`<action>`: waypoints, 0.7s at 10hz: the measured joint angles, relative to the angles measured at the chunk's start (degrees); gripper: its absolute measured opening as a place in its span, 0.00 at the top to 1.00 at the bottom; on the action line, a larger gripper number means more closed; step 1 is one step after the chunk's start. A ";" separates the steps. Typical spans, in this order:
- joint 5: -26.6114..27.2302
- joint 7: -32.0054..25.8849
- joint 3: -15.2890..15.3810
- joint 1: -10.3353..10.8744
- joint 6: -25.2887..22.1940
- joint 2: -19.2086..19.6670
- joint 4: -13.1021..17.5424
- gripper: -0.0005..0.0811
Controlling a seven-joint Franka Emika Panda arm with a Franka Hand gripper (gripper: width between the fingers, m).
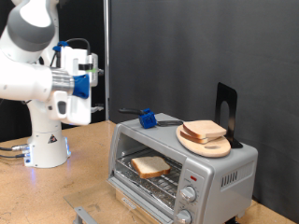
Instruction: Make a piece of toast with the oven
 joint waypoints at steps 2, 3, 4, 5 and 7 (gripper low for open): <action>1.03 1.90 -0.92 -1.54 5.41 2.26 0.20 0.00; -0.05 4.49 -1.12 -2.17 6.64 4.08 0.96 0.00; -3.24 7.19 -1.27 -2.58 6.80 6.40 2.38 0.00; -8.26 8.91 -1.27 -2.67 6.66 9.07 4.11 0.00; -10.43 9.80 -1.01 -2.66 5.50 12.22 6.71 0.00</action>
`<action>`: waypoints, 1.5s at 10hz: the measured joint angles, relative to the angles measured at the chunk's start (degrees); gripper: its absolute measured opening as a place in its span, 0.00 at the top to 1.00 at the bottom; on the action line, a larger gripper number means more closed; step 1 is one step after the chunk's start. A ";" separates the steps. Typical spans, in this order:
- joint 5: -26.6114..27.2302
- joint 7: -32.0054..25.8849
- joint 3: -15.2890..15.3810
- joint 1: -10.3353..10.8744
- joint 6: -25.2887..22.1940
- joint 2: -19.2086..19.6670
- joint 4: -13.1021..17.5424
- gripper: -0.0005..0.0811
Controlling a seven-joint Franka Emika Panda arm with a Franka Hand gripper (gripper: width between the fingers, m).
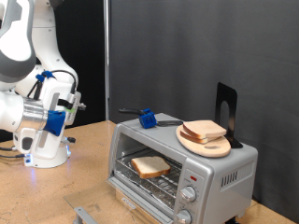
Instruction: Make a piece of toast with the oven
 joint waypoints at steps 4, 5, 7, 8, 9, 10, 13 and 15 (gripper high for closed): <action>-0.41 -2.59 -1.04 -0.68 5.77 1.24 -0.67 0.00; -1.64 -3.74 -1.17 -0.75 9.88 2.68 -0.79 0.00; -4.68 -4.22 -1.01 -0.51 16.78 6.42 -0.66 0.00; -5.11 -4.92 -0.93 -0.34 19.62 8.35 -0.58 0.00; -5.18 -5.72 -0.87 -0.24 22.33 10.41 -0.52 0.00; -5.23 -6.13 -0.83 -0.19 24.33 12.43 -0.33 0.00; -5.36 -8.35 -0.27 0.26 28.09 18.95 0.95 0.00; -5.35 -11.13 1.01 0.46 28.05 22.22 1.40 0.00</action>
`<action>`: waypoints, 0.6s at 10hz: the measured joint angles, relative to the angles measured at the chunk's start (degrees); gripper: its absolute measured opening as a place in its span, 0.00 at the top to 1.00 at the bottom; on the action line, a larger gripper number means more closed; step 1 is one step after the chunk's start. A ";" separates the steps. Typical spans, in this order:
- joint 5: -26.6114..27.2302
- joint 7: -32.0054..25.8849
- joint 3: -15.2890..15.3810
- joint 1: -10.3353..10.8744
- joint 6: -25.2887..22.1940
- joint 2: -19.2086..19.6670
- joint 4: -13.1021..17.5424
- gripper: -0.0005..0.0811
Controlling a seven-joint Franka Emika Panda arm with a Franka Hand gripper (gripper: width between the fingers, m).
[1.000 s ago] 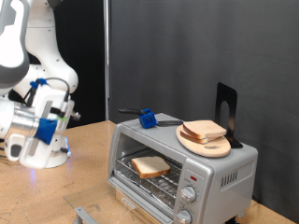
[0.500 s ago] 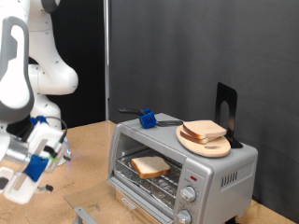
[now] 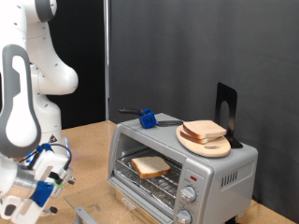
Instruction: Make a piece of toast with the oven
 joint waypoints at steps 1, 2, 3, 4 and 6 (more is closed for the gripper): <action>0.02 -1.19 0.87 0.06 -0.25 0.81 -0.14 0.00; 0.06 -1.95 1.74 0.18 -0.42 1.19 -0.59 0.00; 0.07 -2.24 2.38 0.30 -0.64 1.18 -1.08 0.00; 0.06 -3.22 2.92 0.28 -1.90 1.12 -1.61 0.00; 0.06 -6.80 3.12 -0.38 -8.33 -0.04 -2.39 0.00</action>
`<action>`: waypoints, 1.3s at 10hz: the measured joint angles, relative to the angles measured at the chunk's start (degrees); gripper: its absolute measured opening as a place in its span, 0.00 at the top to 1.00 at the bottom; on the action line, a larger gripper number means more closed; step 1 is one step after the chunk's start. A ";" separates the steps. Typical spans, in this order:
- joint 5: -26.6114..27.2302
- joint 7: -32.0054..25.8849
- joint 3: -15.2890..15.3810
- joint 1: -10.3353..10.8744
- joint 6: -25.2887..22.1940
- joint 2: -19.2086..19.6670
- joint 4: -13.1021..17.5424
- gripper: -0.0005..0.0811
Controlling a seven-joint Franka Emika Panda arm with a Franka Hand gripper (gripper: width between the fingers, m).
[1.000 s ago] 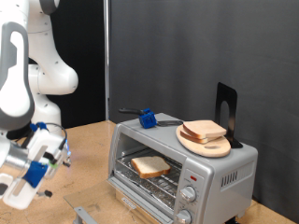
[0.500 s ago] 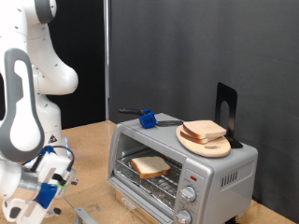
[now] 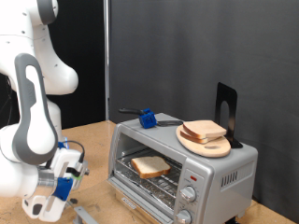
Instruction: Make a piece of toast with the oven
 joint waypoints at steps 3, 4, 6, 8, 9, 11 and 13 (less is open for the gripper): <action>1.77 -3.89 -0.03 -2.73 -10.27 -3.65 -0.46 0.00; 2.95 -4.14 -0.03 -3.27 -11.82 -5.07 -0.92 0.00; 6.38 -3.39 0.07 -3.41 -13.10 -8.90 -2.00 0.00; 9.09 -2.27 0.96 -3.25 -13.02 -12.32 -2.52 0.00; 9.83 -1.73 1.53 -3.00 -12.89 -13.31 -2.54 0.00; 11.02 -1.50 2.82 -2.62 -12.81 -14.52 -2.64 0.00; 11.58 -1.62 4.07 -2.29 -13.48 -15.93 -3.47 0.00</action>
